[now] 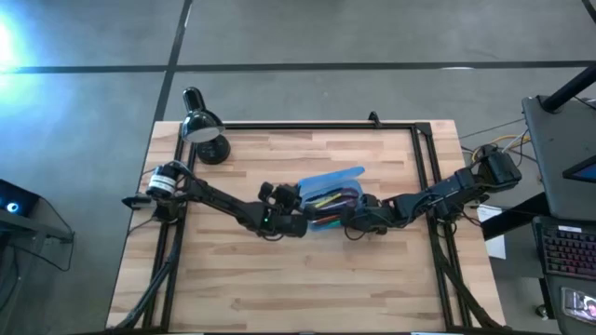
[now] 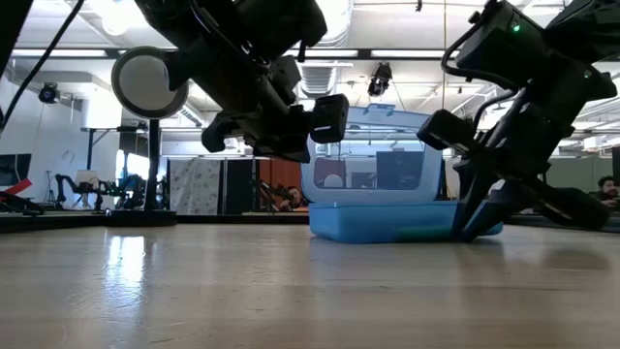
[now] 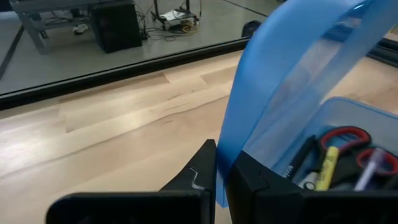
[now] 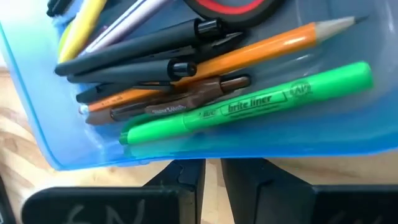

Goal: Pick & place school supplies into a supply box
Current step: Close the supply box

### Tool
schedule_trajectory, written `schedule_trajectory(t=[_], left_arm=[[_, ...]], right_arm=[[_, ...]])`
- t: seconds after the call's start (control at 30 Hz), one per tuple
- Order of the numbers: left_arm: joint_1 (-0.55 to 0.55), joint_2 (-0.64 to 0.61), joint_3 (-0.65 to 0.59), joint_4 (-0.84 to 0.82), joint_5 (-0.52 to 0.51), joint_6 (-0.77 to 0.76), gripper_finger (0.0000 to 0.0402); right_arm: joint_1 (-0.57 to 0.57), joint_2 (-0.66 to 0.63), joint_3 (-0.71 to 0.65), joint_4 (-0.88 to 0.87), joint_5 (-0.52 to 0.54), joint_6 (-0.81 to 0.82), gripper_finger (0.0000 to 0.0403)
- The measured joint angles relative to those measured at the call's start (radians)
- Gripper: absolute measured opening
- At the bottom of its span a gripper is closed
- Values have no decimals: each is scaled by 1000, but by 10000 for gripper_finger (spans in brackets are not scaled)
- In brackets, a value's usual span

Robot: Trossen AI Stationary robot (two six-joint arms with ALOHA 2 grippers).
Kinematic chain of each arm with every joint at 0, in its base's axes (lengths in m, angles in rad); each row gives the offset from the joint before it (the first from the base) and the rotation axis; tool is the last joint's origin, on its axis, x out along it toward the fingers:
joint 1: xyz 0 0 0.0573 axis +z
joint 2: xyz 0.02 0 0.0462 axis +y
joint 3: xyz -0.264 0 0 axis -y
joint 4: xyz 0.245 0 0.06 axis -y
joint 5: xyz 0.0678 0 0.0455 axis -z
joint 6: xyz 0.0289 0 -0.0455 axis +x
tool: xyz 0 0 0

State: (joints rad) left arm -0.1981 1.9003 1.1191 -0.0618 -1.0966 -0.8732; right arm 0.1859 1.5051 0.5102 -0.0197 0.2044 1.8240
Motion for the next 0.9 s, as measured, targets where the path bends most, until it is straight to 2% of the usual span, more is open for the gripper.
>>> schedule_trajectory(t=[0.4,0.57,0.7,0.8,0.9], left_arm=[[-45,0,-3,69,19,-7,3],[-52,-2,-3,81,72,-8,4],[-58,-2,-9,88,75,-7,4],[-58,-2,-15,91,80,-7,17],[-59,-2,-23,100,102,1,48]], right_arm=[[-8,2,-6,-3,30,-6,47],[-8,2,-6,-3,30,-29,47],[-9,2,-6,-3,30,-28,47],[-9,2,-6,-3,30,-29,47],[-9,2,-7,-3,31,-29,47]])
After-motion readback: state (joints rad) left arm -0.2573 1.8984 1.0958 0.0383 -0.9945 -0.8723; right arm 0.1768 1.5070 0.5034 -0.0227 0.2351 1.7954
